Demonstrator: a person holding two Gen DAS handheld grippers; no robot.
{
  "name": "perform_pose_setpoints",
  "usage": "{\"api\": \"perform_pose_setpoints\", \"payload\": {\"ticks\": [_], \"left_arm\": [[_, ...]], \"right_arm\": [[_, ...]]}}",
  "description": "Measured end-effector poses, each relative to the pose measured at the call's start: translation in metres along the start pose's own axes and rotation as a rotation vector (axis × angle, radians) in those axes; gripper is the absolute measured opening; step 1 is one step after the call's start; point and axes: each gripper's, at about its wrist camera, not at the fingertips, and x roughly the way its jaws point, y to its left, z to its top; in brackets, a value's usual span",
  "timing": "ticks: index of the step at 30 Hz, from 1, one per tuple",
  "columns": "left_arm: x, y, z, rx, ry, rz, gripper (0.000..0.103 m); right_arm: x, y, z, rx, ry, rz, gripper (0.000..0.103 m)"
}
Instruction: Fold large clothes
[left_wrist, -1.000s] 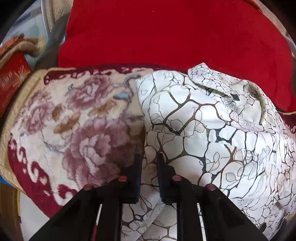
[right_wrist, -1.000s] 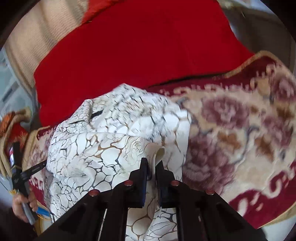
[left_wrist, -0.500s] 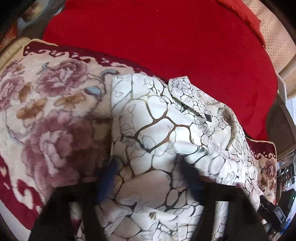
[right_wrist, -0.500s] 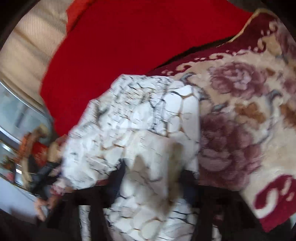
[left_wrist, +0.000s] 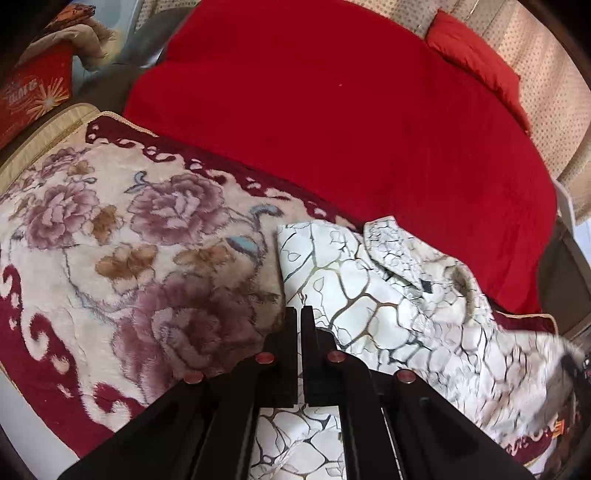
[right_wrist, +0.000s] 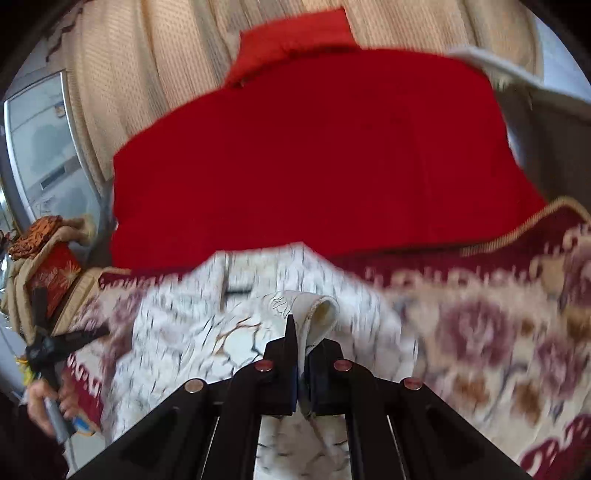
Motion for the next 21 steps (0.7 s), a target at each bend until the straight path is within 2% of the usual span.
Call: {"api": "perform_pose_setpoints", "payload": {"ticks": [3,4,5,6,8,9,10,11,12,13,15,17,18,20,21], "left_arm": [[-0.001,-0.009,-0.009,0.052,0.024,0.007,0.001],[0.002,-0.017,-0.014,0.086,0.041,0.012,0.001],[0.004,-0.022,-0.018,0.107,0.048,0.019,0.001],[0.009,-0.030,-0.022,0.141,0.064,0.034,0.002],[0.021,-0.042,-0.028,0.182,0.098,0.053,0.002],[0.029,-0.046,-0.031,0.200,0.121,0.063,0.007],[0.041,-0.050,-0.034,0.224,0.152,0.086,0.020],[0.047,-0.052,-0.036,0.236,0.167,0.106,0.028],[0.057,-0.050,-0.038,0.245,0.182,0.126,0.036],[0.062,-0.050,-0.039,0.251,0.191,0.134,0.036],[0.067,-0.050,-0.041,0.278,0.199,0.160,0.036],[0.067,-0.052,-0.042,0.298,0.195,0.169,0.037],[0.067,-0.052,-0.043,0.304,0.192,0.174,0.037],[0.069,-0.056,-0.047,0.329,0.192,0.196,0.037],[0.070,-0.058,-0.050,0.347,0.193,0.210,0.037]], "right_arm": [[0.031,-0.012,0.011,0.024,-0.002,-0.082,0.004],[0.049,-0.022,0.010,0.052,0.022,-0.099,0.004],[0.067,-0.033,0.006,0.078,0.070,-0.105,0.005],[0.089,-0.048,-0.001,0.107,0.146,-0.106,0.009],[0.126,-0.076,-0.023,0.212,0.299,-0.082,0.009],[0.131,-0.086,-0.029,0.257,0.319,-0.051,0.010],[0.128,-0.093,-0.032,0.302,0.306,-0.025,0.014],[0.120,-0.096,-0.033,0.326,0.281,-0.013,0.018],[0.106,-0.099,-0.031,0.341,0.254,-0.007,0.030],[0.097,-0.100,-0.030,0.346,0.236,-0.003,0.050],[0.067,-0.103,-0.025,0.360,0.148,0.000,0.077],[0.035,-0.099,-0.020,0.327,0.028,-0.001,0.078],[0.025,-0.092,-0.018,0.286,0.007,0.008,0.077],[0.018,-0.073,-0.016,0.210,0.009,0.033,0.075],[0.019,-0.058,-0.017,0.152,0.024,0.043,0.071]]}}
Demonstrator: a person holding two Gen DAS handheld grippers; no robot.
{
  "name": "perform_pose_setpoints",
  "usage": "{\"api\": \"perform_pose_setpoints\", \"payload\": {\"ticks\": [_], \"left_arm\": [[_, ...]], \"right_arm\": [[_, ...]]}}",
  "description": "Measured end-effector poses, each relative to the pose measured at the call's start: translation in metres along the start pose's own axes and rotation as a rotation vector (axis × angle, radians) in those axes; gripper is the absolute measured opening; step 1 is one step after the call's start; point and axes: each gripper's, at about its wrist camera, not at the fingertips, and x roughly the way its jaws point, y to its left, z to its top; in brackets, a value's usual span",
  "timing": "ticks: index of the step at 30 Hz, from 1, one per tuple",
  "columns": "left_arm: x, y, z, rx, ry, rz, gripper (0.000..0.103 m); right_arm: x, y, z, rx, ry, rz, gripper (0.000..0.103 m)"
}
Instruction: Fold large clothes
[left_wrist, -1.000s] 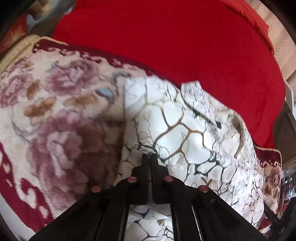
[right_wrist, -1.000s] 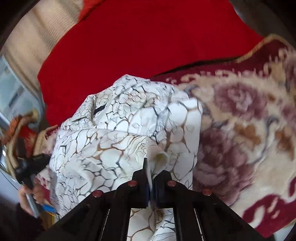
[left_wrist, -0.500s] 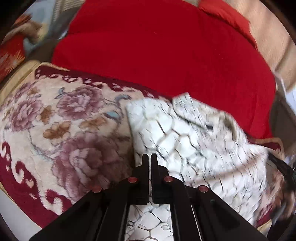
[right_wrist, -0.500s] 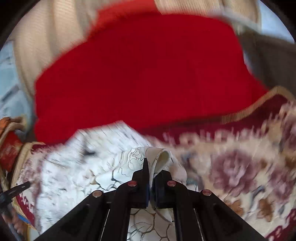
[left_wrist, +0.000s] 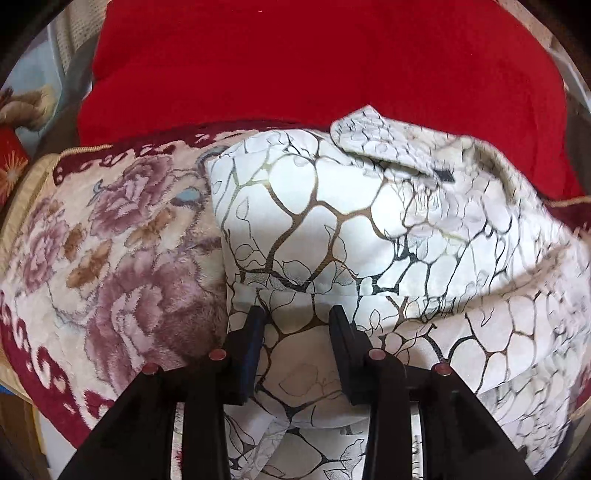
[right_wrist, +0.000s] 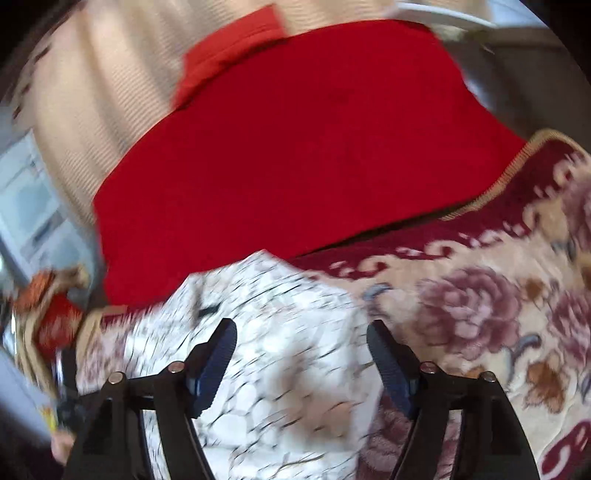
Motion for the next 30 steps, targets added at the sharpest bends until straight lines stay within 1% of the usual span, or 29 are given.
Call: {"api": "perform_pose_setpoints", "payload": {"ticks": [1,2,3,4,6,7,8,9,10,11,12,13,14,16,18,21,22,24,25,26,28,30], "left_arm": [[-0.001,-0.003,-0.002,0.014,-0.002,0.014,0.037],[-0.002,-0.005,-0.005,0.028,-0.008,0.025,0.037],[-0.002,-0.005,-0.007,0.040,-0.014,0.033,0.037],[-0.003,-0.005,-0.010,0.051,-0.017,0.040,0.037],[-0.005,-0.003,-0.014,0.052,-0.016,0.045,0.037],[-0.006,-0.002,-0.015,0.048,-0.014,0.044,0.038],[-0.011,0.002,-0.017,0.042,-0.015,0.035,0.038],[-0.016,0.004,-0.018,0.037,-0.017,0.026,0.038],[-0.021,0.008,-0.021,0.031,-0.018,0.019,0.042],[-0.030,0.014,-0.025,0.021,-0.020,0.009,0.045],[-0.037,0.018,-0.029,0.014,-0.027,0.000,0.052],[-0.046,0.023,-0.035,0.007,-0.039,-0.010,0.058],[-0.060,0.031,-0.044,0.002,-0.063,-0.021,0.060],[-0.079,0.042,-0.060,0.002,-0.095,-0.030,0.067],[-0.100,0.058,-0.081,-0.001,-0.118,-0.039,0.072],[-0.123,0.082,-0.117,0.002,-0.117,-0.058,0.075],[-0.127,0.089,-0.127,-0.002,-0.111,-0.063,0.078],[-0.130,0.104,-0.154,-0.024,-0.075,-0.097,0.082],[-0.130,0.110,-0.166,-0.041,-0.056,-0.124,0.082],[-0.128,0.119,-0.183,-0.071,-0.024,-0.170,0.082],[-0.121,0.128,-0.205,-0.121,0.014,-0.231,0.082],[-0.107,0.137,-0.230,-0.192,0.052,-0.312,0.082]], "right_arm": [[0.005,0.011,-0.002,-0.041,0.013,-0.004,0.059],[0.010,0.023,-0.008,-0.085,0.033,-0.012,0.053],[0.023,0.035,-0.017,-0.133,0.090,-0.017,0.042],[0.030,0.039,-0.032,-0.149,0.138,-0.021,0.039],[0.058,0.041,-0.059,-0.170,0.296,-0.050,0.039],[0.069,0.040,-0.072,-0.182,0.352,-0.068,0.039],[0.065,0.039,-0.076,-0.187,0.325,-0.068,0.039],[0.053,0.040,-0.076,-0.181,0.293,-0.056,0.041],[0.047,0.039,-0.074,-0.161,0.300,-0.039,0.044],[0.035,0.035,-0.071,-0.118,0.306,-0.002,0.049],[0.026,0.033,-0.068,-0.088,0.301,0.026,0.059],[0.014,0.028,-0.066,-0.056,0.285,0.058,0.064],[0.001,0.023,-0.064,-0.040,0.261,0.081,0.065],[-0.030,0.017,-0.065,-0.042,0.214,0.101,0.076],[-0.055,0.009,-0.072,-0.048,0.196,0.103,0.076],[-0.077,-0.002,-0.083,-0.033,0.208,0.108,0.076],[-0.082,-0.006,-0.091,-0.024,0.211,0.112,0.076],[-0.093,-0.016,-0.103,-0.009,0.215,0.119,0.076],[-0.099,-0.021,-0.109,-0.001,0.221,0.122,0.076],[-0.106,-0.024,-0.117,0.010,0.230,0.130,0.076],[-0.117,-0.033,-0.136,0.037,0.256,0.140,0.077],[-0.124,-0.039,-0.159,0.060,0.306,0.128,0.078]]}}
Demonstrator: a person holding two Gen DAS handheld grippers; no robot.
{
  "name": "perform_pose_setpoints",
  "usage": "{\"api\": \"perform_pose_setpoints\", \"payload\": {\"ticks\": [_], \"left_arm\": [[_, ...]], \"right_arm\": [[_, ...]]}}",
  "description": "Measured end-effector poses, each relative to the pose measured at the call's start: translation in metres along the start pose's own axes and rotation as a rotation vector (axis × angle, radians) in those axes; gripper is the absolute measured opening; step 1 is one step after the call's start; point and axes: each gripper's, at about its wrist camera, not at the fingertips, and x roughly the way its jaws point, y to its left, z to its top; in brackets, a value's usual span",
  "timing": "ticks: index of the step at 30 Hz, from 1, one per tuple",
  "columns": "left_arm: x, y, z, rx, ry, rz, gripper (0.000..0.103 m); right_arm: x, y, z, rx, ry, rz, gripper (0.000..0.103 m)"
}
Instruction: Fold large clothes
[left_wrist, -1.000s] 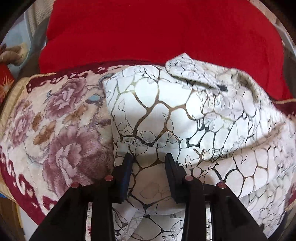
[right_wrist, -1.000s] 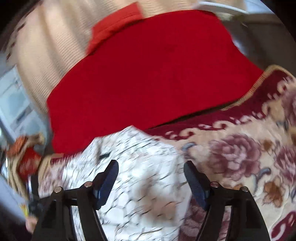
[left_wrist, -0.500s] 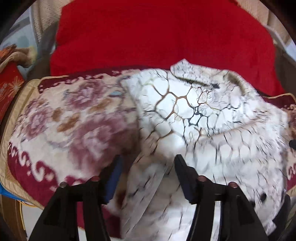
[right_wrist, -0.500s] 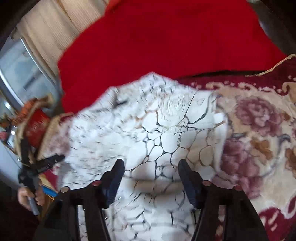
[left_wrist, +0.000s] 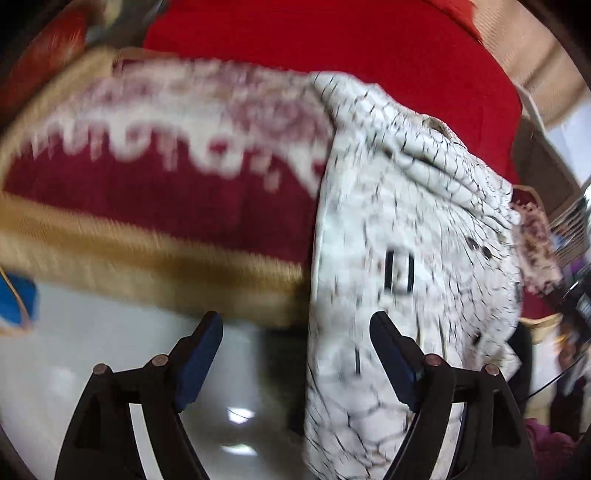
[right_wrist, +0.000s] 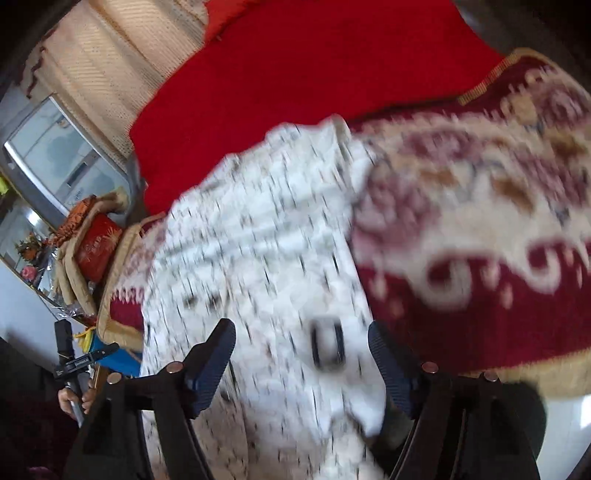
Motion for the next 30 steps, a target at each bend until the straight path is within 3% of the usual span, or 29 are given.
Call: {"api": "perform_pose_setpoints", "payload": {"ticks": [4,9,13,17,20,23,24,25,26,27,28,30], "left_arm": [[0.032,0.032,-0.023,-0.124,0.029,-0.107,0.082],[0.071,0.055,-0.032,-0.188,0.061,-0.215,0.082],[0.092,0.058,-0.042,-0.207,0.074,-0.374,0.082],[0.097,0.057,-0.052,-0.223,0.033,-0.511,0.082],[0.098,0.053,-0.059,-0.212,0.020,-0.596,0.082],[0.099,0.049,-0.070,-0.202,0.013,-0.635,0.082],[0.099,0.047,-0.073,-0.196,0.009,-0.660,0.082],[0.098,0.044,-0.077,-0.187,0.006,-0.683,0.081],[0.096,0.042,-0.081,-0.174,0.000,-0.706,0.081],[0.094,0.039,-0.085,-0.163,-0.005,-0.716,0.079],[0.092,0.034,-0.089,-0.143,-0.012,-0.734,0.067],[0.083,0.032,-0.098,-0.134,-0.037,-0.769,0.052]], "right_arm": [[0.013,-0.014,-0.031,0.028,0.088,-0.023,0.078],[0.044,-0.035,-0.048,0.050,0.185,-0.102,0.078],[0.075,-0.042,-0.055,0.034,0.263,-0.083,0.078],[0.101,-0.034,-0.060,-0.051,0.295,-0.046,0.082],[0.128,-0.029,-0.067,-0.101,0.355,-0.032,0.084],[0.144,-0.028,-0.076,-0.078,0.395,0.007,0.085],[0.144,-0.025,-0.078,-0.096,0.378,0.013,0.082],[0.141,-0.021,-0.079,-0.117,0.362,0.025,0.066],[0.138,-0.017,-0.080,-0.132,0.355,0.042,0.058],[0.134,-0.013,-0.080,-0.145,0.347,0.050,0.038],[0.129,-0.010,-0.079,-0.150,0.341,0.057,0.034],[0.118,-0.001,-0.078,-0.181,0.324,0.065,0.029]]}}
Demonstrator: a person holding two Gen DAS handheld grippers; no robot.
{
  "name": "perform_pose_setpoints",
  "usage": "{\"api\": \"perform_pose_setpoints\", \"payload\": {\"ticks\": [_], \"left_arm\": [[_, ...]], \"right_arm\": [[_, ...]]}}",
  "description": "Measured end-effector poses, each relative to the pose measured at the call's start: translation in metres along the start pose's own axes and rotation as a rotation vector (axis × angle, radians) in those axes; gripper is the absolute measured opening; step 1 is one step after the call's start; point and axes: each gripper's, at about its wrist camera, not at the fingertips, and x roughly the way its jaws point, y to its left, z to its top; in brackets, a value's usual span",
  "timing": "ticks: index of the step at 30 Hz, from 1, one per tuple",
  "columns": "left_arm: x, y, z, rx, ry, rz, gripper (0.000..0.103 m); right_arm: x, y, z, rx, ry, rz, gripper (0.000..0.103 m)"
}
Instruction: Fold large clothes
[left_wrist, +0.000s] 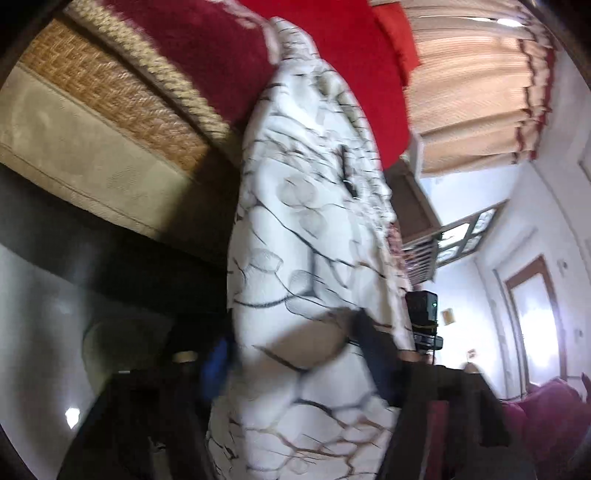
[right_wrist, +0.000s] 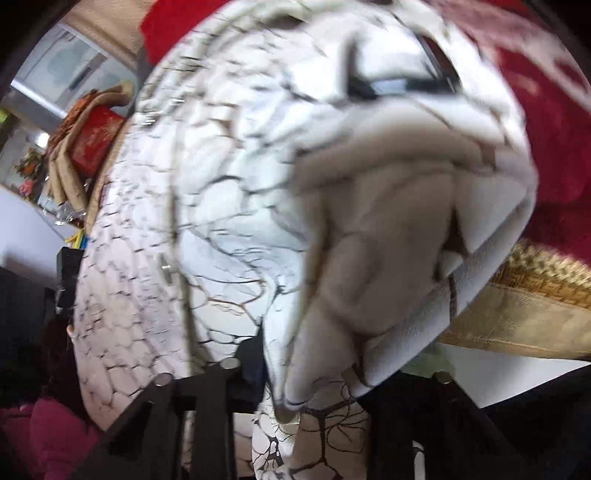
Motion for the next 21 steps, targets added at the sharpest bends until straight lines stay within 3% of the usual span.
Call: {"api": "perform_pose_setpoints", "payload": {"ticks": [1,4,8,9,10,12,14,15,16,19,21], "left_arm": [[-0.003,-0.002,-0.004,0.002,-0.014,-0.013,0.047],[-0.011,0.001,-0.015,-0.001,-0.015,-0.020,0.046],[-0.014,0.004,-0.027,-0.018,0.005,-0.051,0.048],[-0.018,0.000,-0.030,-0.007,0.001,-0.059,0.049],[-0.022,-0.003,-0.033,0.001,-0.009,-0.067,0.049],[-0.022,-0.009,-0.034,-0.003,-0.025,-0.086,0.049],[-0.025,-0.018,-0.032,0.007,-0.038,-0.088,0.042],[-0.027,-0.023,-0.031,0.017,-0.044,-0.098,0.029],[-0.028,-0.027,-0.027,0.027,-0.050,-0.105,0.023],[-0.035,-0.053,-0.018,0.081,-0.072,-0.092,0.007],[-0.039,-0.074,-0.009,0.126,-0.093,-0.093,0.006]], "right_arm": [[-0.005,0.005,-0.002,-0.020,-0.009,0.008,0.029],[-0.012,0.009,-0.008,-0.039,-0.007,0.038,0.029],[-0.009,-0.008,-0.019,0.057,0.024,0.079,0.035],[-0.006,-0.011,-0.021,0.072,0.031,0.080,0.046],[0.000,-0.016,-0.023,0.089,0.040,0.091,0.071],[0.006,-0.020,-0.026,0.110,0.043,0.095,0.083],[0.011,-0.018,-0.028,0.079,0.041,0.077,0.071],[0.009,-0.017,-0.027,0.060,0.040,0.072,0.043],[0.006,-0.014,-0.025,0.048,0.029,0.054,0.023],[-0.011,0.002,-0.023,0.008,0.004,0.056,0.015],[-0.032,0.022,-0.020,-0.059,-0.039,0.072,0.014]]}}
